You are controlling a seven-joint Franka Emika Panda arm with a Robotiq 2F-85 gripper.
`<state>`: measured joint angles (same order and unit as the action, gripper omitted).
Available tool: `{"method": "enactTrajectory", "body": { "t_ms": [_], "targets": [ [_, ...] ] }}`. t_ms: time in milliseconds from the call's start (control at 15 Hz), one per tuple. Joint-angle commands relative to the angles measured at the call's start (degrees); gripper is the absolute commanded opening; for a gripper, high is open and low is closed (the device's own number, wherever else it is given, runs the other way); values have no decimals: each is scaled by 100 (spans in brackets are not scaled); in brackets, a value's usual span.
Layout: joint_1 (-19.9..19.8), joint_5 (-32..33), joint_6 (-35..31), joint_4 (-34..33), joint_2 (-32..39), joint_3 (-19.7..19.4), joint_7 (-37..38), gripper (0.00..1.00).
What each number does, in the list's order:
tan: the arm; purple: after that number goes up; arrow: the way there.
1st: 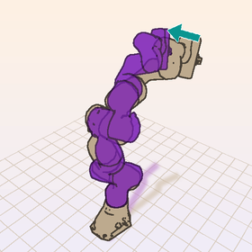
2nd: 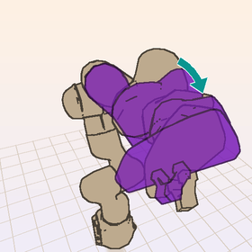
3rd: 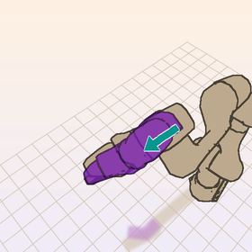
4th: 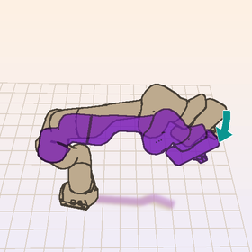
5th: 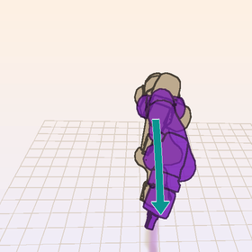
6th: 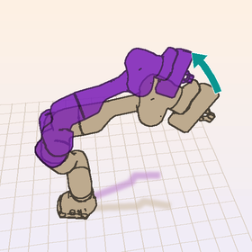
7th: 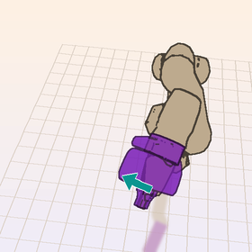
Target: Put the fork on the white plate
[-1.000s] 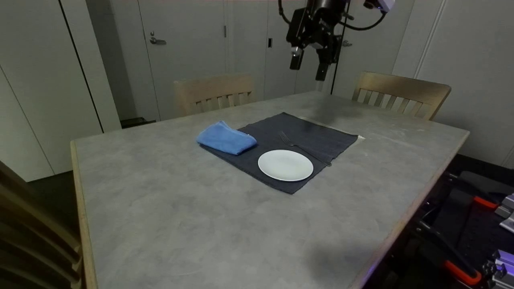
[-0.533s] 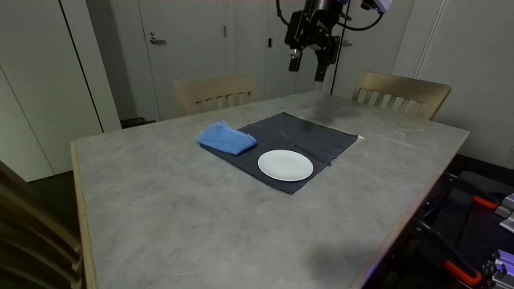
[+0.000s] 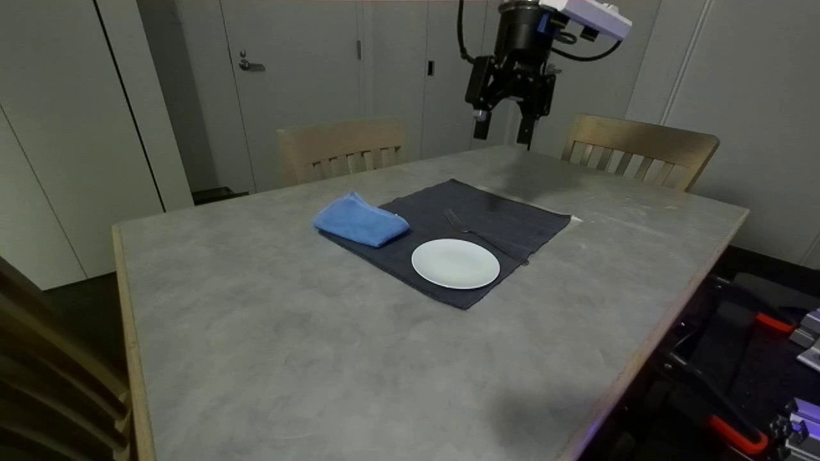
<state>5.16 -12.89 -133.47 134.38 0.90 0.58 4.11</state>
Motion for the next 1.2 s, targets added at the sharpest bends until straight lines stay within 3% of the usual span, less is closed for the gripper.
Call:
{"method": "enactTrajectory", "body": {
  "t_ms": [0, 533, 600, 800, 933, 1133],
  "targets": [
    [-235, -66, -315, 230, 54, -43, 72, 100],
    [-504, -570, -831, 318, 856, -119, -135, 100],
    [-435, -353, -662, 382, 592, -85, 49, 100],
    [-494, -445, -789, 363, 834, -87, 17, 100],
    [-377, -177, -810, 258, 973, -53, 209, 100],
    [-427, -116, -536, 63, 1157, 90, -464, 100]
  ]
}}
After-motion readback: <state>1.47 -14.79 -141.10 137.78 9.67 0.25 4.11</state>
